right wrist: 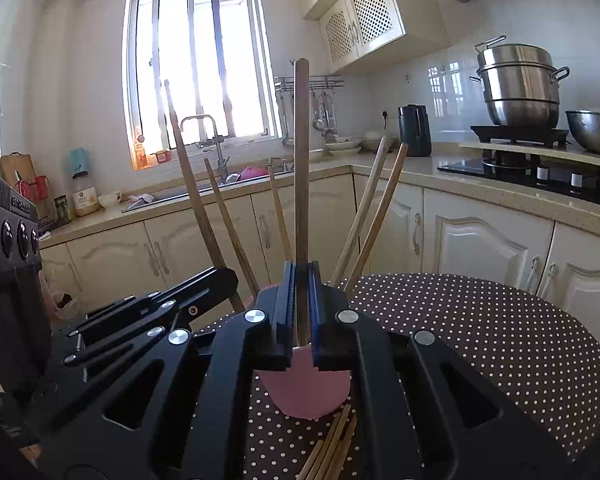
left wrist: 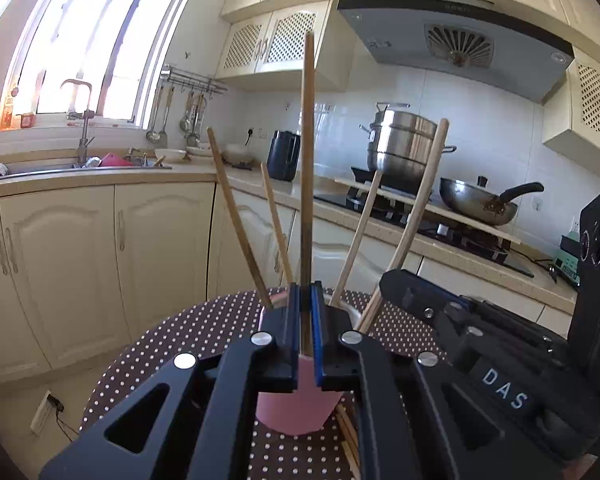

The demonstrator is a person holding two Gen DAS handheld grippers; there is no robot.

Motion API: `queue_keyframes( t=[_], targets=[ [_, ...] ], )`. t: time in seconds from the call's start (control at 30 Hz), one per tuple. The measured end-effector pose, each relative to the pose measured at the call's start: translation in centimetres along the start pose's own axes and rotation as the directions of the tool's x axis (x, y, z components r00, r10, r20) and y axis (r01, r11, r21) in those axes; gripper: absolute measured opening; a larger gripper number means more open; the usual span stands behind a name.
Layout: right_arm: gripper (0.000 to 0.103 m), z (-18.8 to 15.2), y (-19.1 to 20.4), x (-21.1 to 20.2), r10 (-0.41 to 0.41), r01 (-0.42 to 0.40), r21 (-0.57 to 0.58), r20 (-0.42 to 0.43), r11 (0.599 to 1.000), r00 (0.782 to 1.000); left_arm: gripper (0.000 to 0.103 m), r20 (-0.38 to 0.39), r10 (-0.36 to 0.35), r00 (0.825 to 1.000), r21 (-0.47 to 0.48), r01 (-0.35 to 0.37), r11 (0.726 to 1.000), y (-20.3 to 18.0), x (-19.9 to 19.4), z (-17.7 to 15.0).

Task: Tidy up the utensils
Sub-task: 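Open both tools to release the chopsticks into the pink cup, then move both tools back over the chopstick pile beside the cup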

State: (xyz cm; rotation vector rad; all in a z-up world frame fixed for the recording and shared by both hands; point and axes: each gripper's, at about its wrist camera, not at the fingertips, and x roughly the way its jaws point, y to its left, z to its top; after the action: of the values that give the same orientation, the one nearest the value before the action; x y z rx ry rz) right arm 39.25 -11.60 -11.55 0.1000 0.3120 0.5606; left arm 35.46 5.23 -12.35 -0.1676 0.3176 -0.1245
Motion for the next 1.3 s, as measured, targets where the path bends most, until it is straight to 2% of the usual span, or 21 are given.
queue_keyframes(
  t=[0.13,0.2,0.3,0.4,0.47,0.57,0.83,1.3],
  targets=[
    [0.007,0.0,-0.2,0.0,0.003,-0.003,0.046,-0.012,0.999,1.0,0.01,-0.038,0.005,0.999,0.009,-0.005,1.0,0.4,-0.3,0.0],
    [0.008,0.2,-0.1,-0.1,0.007,-0.005,0.059,-0.021,0.998,1.0,0.03,-0.051,0.005,0.999,0.009,-0.004,1.0,0.6,-0.6,0.0],
    [0.009,0.3,0.3,-0.4,0.001,0.001,0.063,-0.037,0.998,0.999,0.033,-0.046,0.012,0.999,0.021,-0.011,1.0,0.7,-1.5,-0.1],
    [0.023,0.5,0.7,-1.1,-0.011,0.013,0.061,-0.034,0.998,0.999,0.04,-0.052,0.011,0.999,0.018,-0.01,1.0,0.8,-2.4,0.0],
    [0.041,0.7,0.7,-1.8,-0.033,0.034,0.069,-0.02,0.997,0.999,0.043,-0.048,0.019,0.999,0.009,-0.019,1.0,1.1,-3.1,0.2],
    [0.049,0.9,0.7,-2.7,-0.031,0.032,0.077,-0.012,0.997,0.999,0.053,-0.049,0.019,0.999,-0.012,-0.02,1.0,1.4,-4.1,0.4],
    [0.058,1.6,1.9,-5.4,-0.033,0.033,0.058,-0.002,0.998,0.999,0.056,-0.064,0.022,0.998,0.019,-0.021,1.0,1.1,-6.5,0.3],
    [0.06,2.1,3.3,-10.1,-0.036,0.035,0.046,0.012,0.998,0.999,0.061,-0.052,0.045,0.998,0.04,-0.043,0.998,0.0,-11.3,0.4]
  ],
)
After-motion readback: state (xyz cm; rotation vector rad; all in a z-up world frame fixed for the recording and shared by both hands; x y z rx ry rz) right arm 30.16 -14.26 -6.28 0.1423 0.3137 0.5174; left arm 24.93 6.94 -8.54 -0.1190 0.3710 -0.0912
